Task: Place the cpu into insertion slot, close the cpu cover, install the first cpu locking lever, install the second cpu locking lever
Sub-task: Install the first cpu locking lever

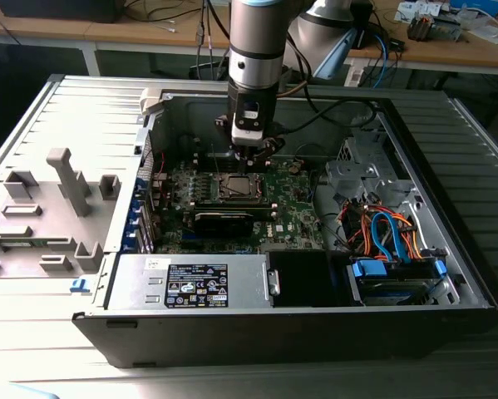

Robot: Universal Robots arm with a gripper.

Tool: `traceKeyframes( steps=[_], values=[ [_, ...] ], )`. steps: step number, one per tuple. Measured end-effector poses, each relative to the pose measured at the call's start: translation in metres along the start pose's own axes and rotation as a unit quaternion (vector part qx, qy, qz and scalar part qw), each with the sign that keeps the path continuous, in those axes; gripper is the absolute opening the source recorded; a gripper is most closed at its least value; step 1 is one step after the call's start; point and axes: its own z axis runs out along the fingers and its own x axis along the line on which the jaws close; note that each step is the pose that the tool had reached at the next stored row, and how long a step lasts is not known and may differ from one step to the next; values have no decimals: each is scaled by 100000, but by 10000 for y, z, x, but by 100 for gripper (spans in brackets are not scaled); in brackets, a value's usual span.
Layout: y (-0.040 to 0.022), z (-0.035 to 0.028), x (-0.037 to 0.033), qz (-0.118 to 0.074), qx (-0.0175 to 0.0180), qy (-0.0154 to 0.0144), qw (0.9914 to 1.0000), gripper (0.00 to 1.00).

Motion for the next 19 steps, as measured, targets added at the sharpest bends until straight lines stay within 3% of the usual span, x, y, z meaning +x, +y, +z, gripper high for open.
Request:
traceKeyframes(
  steps=[19],
  values=[
    [0, 0, 0, -3077, -53, -139, 99953, 11]
  ],
)
